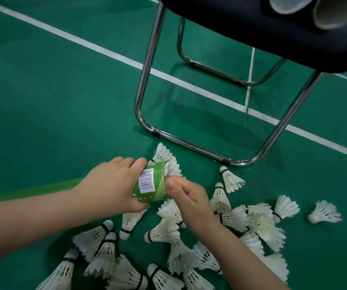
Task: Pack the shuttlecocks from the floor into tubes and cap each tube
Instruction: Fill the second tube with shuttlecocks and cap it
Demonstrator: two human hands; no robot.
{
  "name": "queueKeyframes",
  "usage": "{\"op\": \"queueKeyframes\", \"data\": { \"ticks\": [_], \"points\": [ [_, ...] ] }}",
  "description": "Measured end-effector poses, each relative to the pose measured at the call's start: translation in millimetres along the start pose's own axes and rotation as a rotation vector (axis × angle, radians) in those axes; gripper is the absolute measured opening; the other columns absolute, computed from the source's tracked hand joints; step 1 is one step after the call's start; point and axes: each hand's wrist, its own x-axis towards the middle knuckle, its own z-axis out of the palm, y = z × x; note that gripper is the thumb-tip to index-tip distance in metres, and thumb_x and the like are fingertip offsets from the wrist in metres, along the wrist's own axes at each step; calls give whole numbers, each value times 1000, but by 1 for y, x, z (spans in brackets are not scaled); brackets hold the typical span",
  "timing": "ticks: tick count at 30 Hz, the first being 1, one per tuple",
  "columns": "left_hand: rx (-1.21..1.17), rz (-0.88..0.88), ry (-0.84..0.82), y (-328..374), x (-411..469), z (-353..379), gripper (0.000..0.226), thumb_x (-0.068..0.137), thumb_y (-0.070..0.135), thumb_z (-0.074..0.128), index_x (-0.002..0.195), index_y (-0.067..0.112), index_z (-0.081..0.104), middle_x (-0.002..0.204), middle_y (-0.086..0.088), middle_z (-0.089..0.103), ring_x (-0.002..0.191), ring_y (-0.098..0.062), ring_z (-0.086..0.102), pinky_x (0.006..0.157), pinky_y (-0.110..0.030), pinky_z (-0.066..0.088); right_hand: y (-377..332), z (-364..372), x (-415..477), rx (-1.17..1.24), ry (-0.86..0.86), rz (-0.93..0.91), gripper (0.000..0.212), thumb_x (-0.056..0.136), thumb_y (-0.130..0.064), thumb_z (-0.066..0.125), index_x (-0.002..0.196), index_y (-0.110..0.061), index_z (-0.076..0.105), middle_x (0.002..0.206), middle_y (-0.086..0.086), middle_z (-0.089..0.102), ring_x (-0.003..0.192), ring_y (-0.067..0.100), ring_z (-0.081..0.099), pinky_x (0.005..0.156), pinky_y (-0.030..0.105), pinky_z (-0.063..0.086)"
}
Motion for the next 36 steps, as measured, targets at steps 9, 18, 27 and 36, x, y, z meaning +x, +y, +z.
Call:
{"op": "queueKeyframes", "data": {
  "ticks": [9,18,27,36],
  "points": [
    [-3,83,-16,7,-15,-3,74,54,68,24,110,25,43,92,6,54,82,-15,48,68,-27,43,-21,5,1,-21,-396,183,37,61,-55,67,89,-30,69,91,-6,69,87,9,64,84,30,51],
    [60,56,-56,-3,-12,-3,56,69,59,48,113,27,37,98,7,51,84,-13,42,70,-25,37,-21,14,20,-14,-553,219,32,70,-34,71,102,-34,65,112,-1,67,106,15,62,99,40,46],
    [27,-37,-22,-35,0,11,63,66,66,57,112,27,39,97,6,53,86,-14,48,73,-27,46,5,-5,56,32,56,172,36,91,-39,43,82,-13,66,79,-5,69,77,6,64,73,19,50],
    [68,-66,-40,-46,6,17,65,66,68,57,113,27,37,99,6,52,83,-14,43,70,-26,40,77,-28,104,-547,165,596,62,85,-55,53,136,-24,36,131,-3,51,117,22,50,98,42,41]
  ]
}}
